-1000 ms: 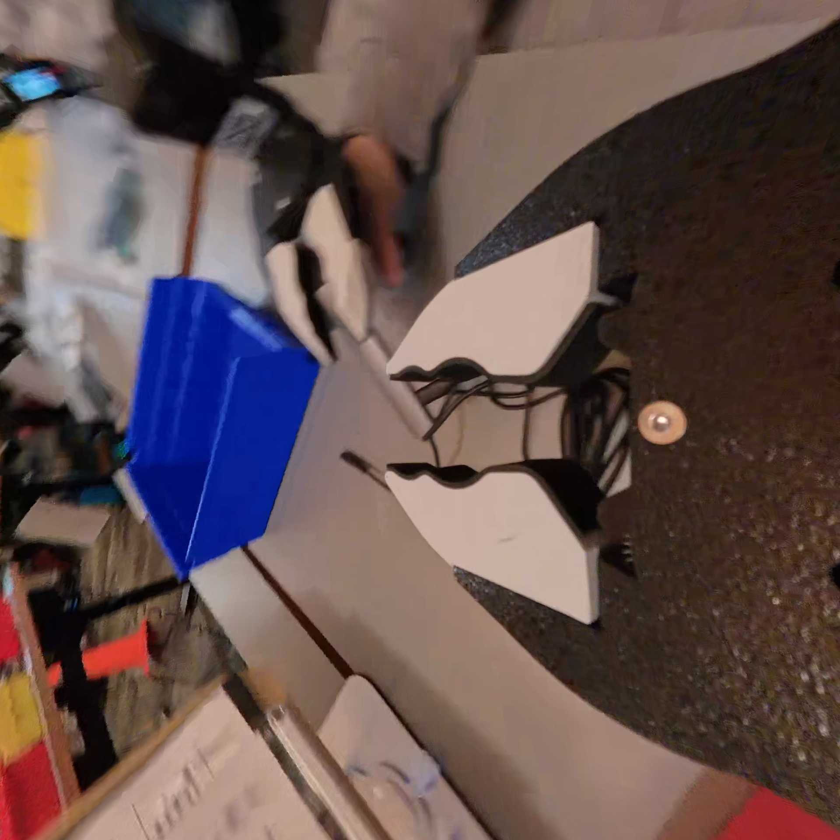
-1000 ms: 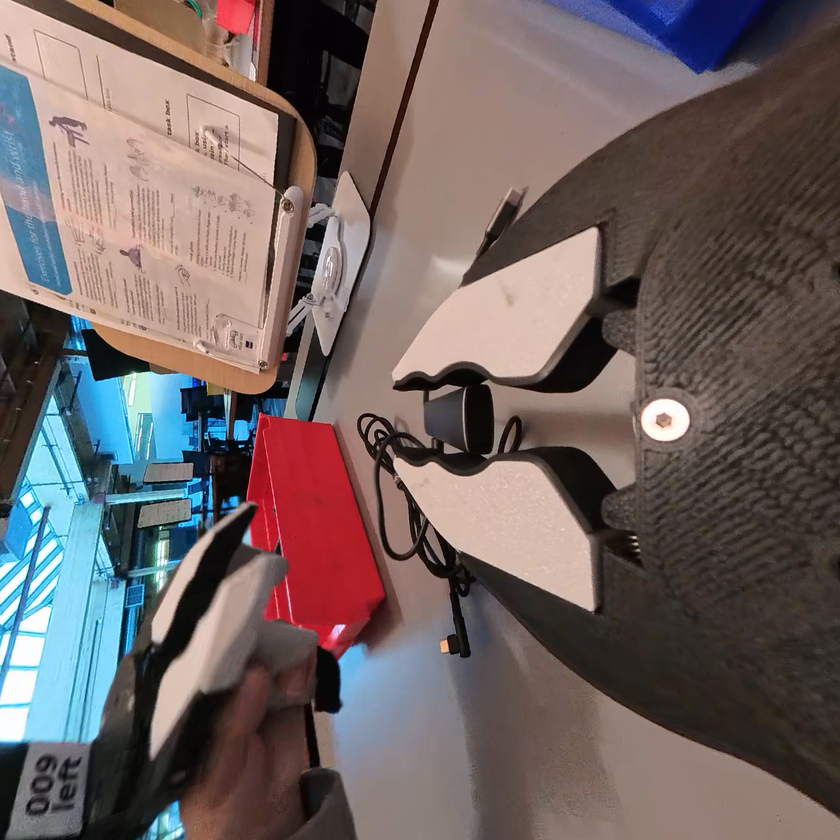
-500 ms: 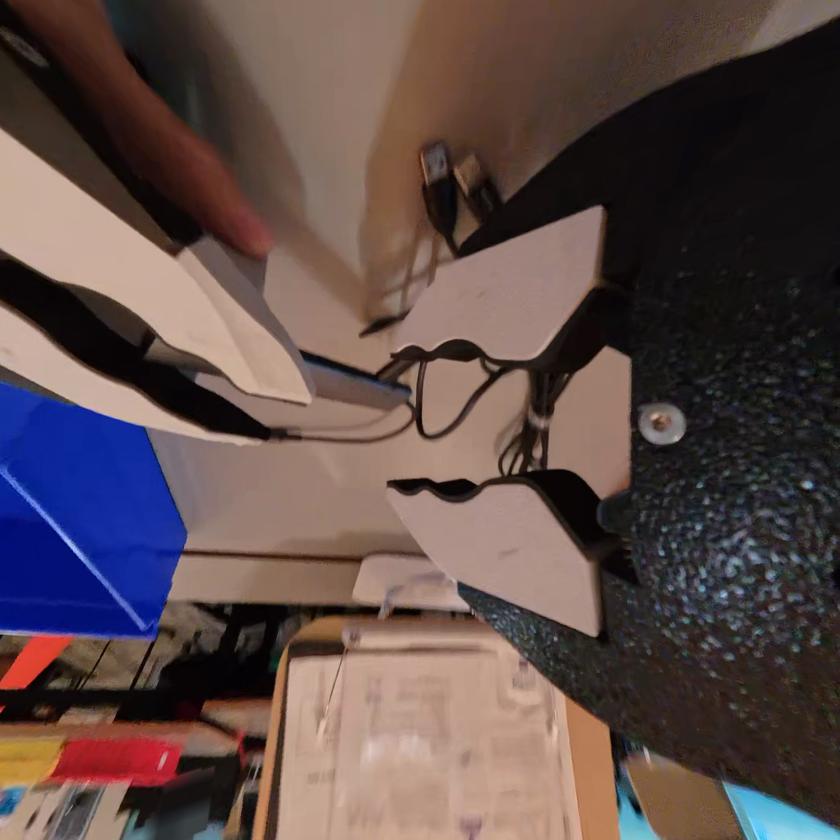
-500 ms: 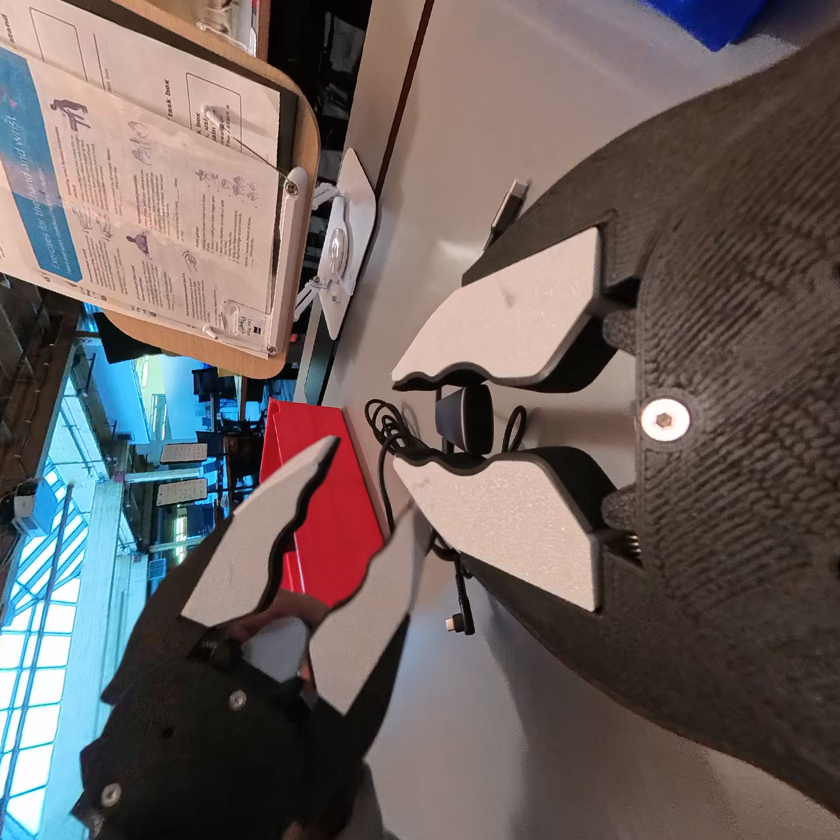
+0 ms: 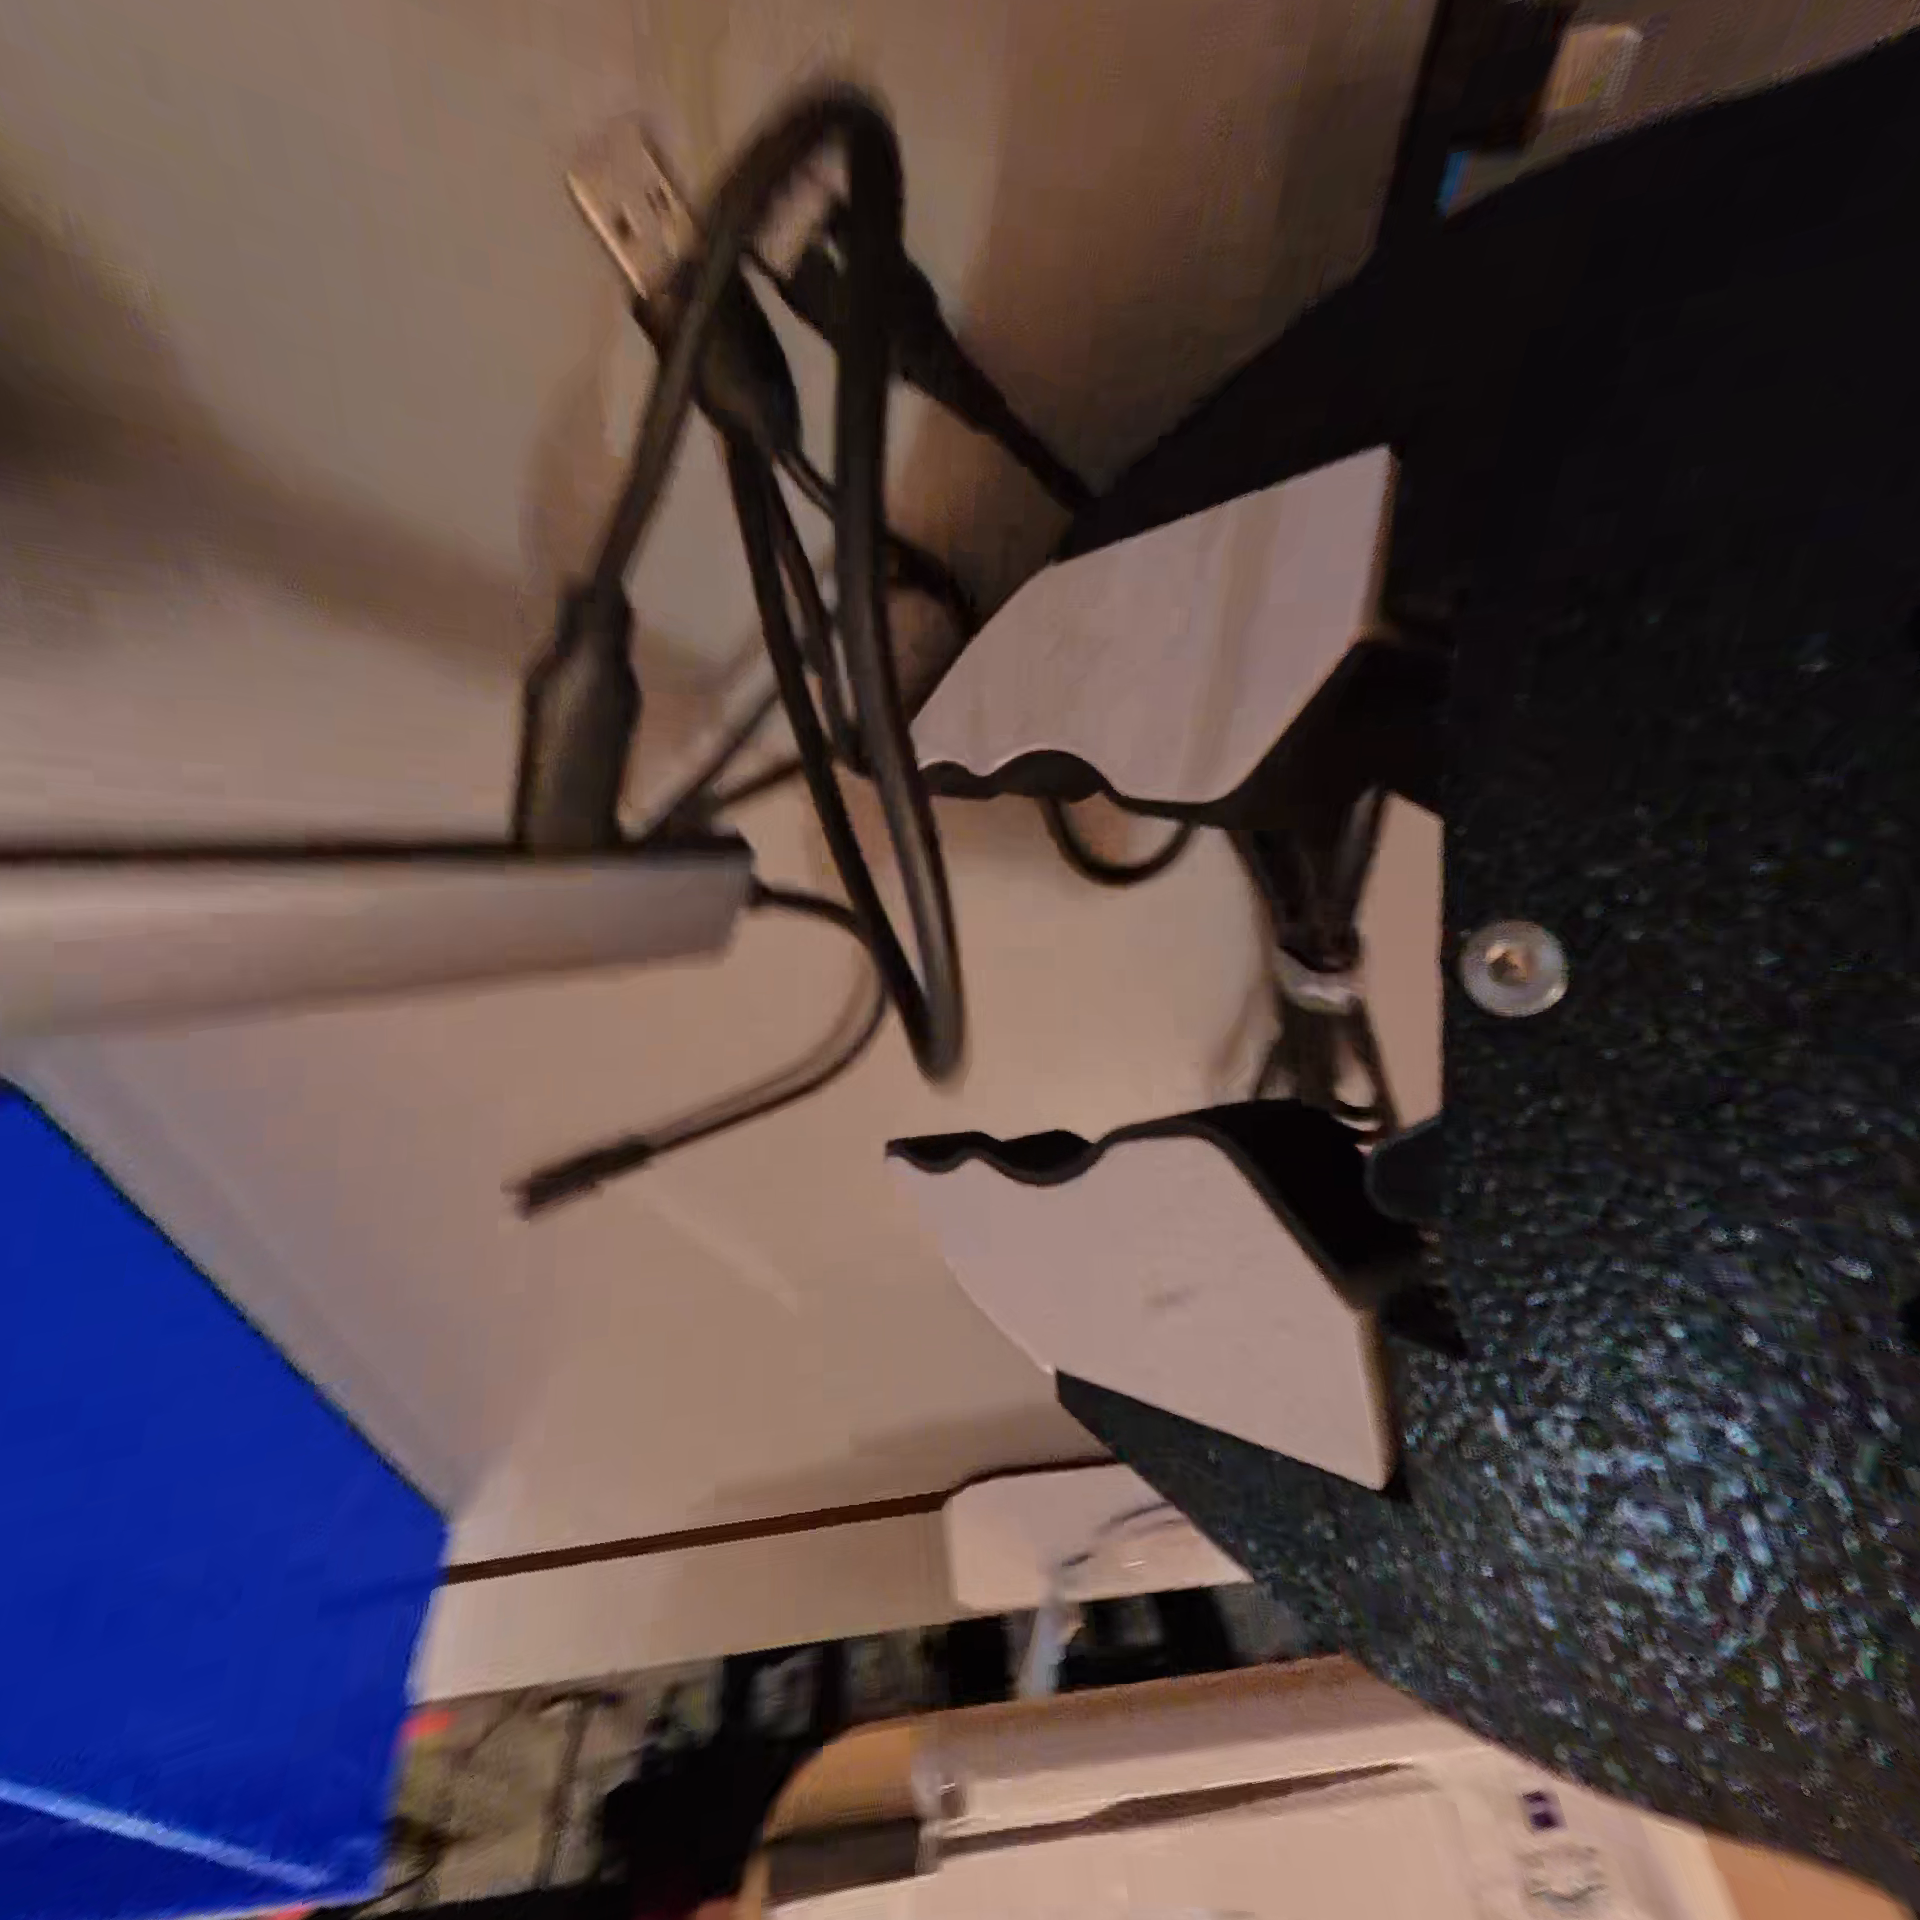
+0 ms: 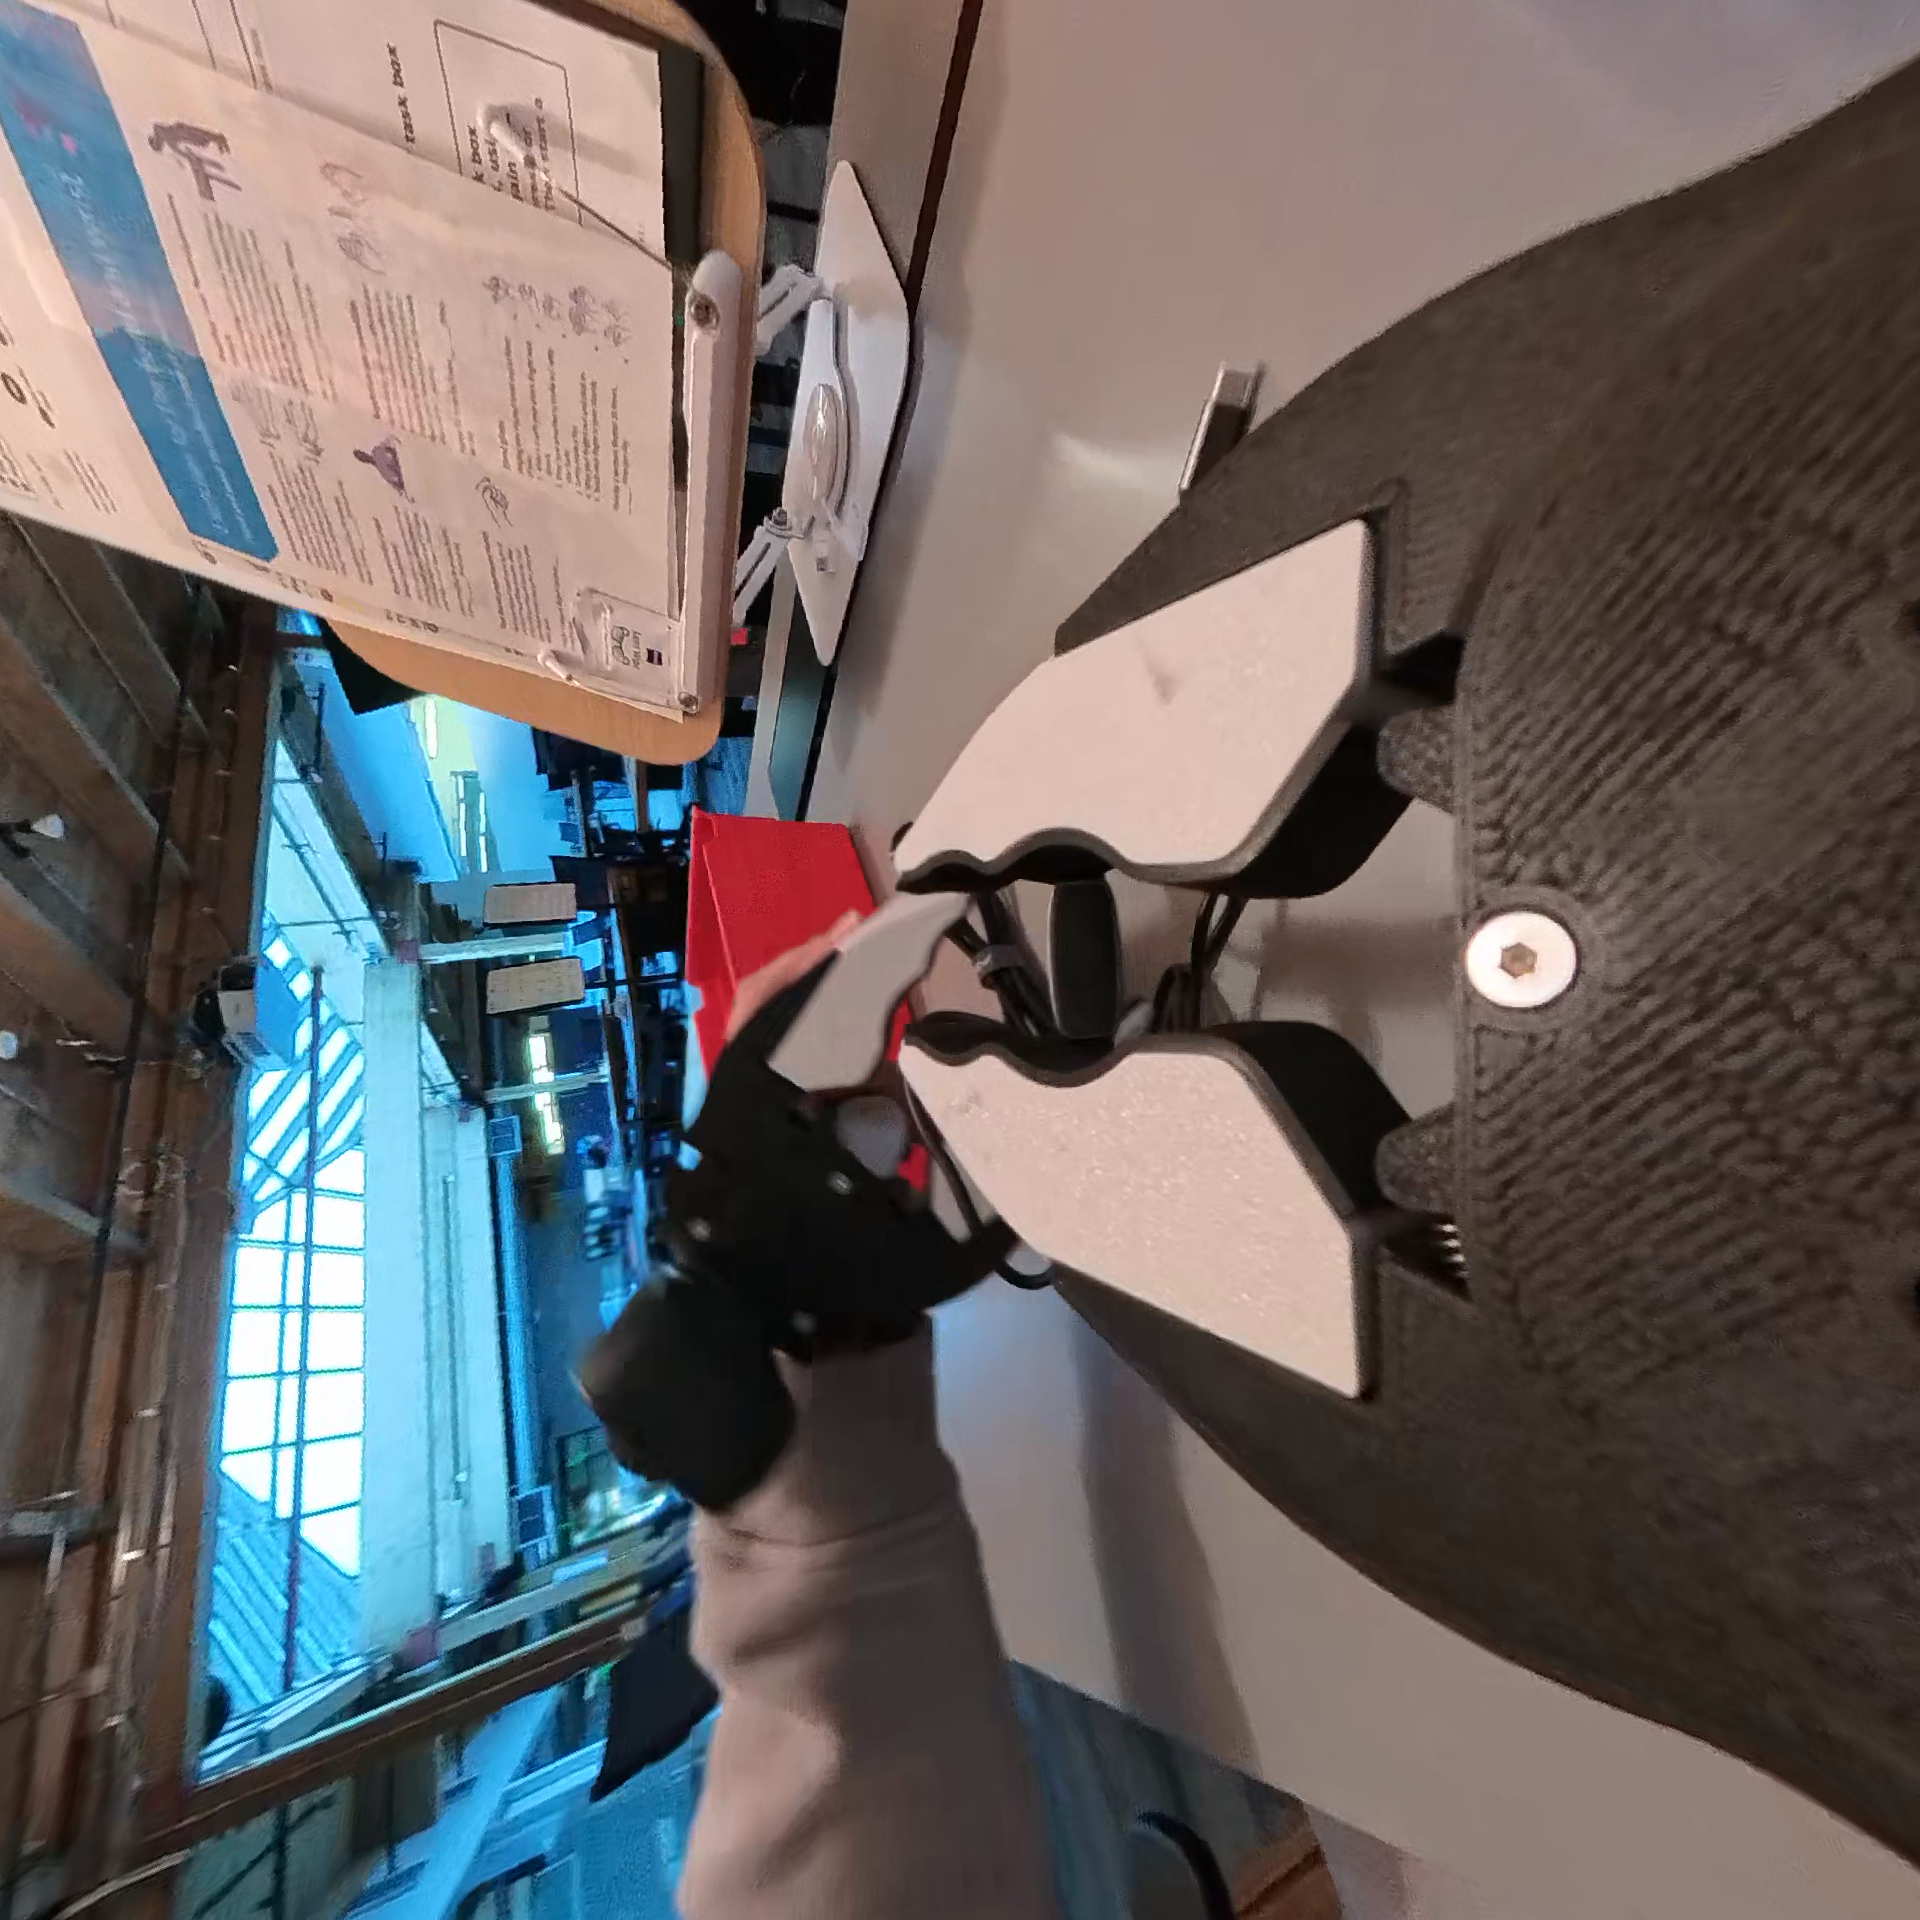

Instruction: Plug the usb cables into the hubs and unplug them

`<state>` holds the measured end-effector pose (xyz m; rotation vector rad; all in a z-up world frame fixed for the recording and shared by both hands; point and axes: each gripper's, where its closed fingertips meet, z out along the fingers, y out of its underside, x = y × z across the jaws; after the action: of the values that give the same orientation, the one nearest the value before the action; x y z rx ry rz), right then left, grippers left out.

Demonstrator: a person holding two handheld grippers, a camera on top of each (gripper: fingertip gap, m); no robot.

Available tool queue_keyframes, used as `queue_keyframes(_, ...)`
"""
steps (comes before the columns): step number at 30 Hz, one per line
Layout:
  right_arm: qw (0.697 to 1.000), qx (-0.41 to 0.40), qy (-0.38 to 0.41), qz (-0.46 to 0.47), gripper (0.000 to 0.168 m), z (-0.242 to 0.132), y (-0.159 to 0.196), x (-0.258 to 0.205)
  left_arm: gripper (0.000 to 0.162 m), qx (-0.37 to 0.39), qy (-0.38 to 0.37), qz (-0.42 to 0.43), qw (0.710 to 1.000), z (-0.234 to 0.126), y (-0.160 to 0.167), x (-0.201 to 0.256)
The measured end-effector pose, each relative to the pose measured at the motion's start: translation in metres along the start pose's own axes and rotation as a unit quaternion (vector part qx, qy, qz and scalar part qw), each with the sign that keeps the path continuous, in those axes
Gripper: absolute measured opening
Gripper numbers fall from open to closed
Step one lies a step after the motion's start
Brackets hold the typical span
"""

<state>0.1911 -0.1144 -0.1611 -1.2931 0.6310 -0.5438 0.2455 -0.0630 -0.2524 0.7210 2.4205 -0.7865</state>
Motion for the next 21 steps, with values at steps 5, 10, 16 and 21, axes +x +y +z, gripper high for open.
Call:
queue_keyframes(5,0.998,0.036,-0.008,0.044,0.025,-0.006,-0.008,0.005,0.044,0.085,-0.104,0.048,0.990,0.002,-0.042,0.000)
queue_keyframes(10,0.998,0.031,-0.006,0.046,0.025,-0.015,-0.009,0.012,0.011,0.072,-0.244,0.092,0.963,-0.016,-0.045,-0.021)
queue_keyframes(16,0.999,0.006,-0.040,0.035,0.028,-0.013,-0.004,0.002,0.008,0.025,-0.370,0.233,0.899,-0.069,-0.065,-0.055)
queue_keyframes(21,0.997,-0.009,-0.071,0.027,0.032,-0.006,0.001,-0.013,0.008,0.033,-0.371,0.296,0.880,-0.075,-0.069,-0.051)
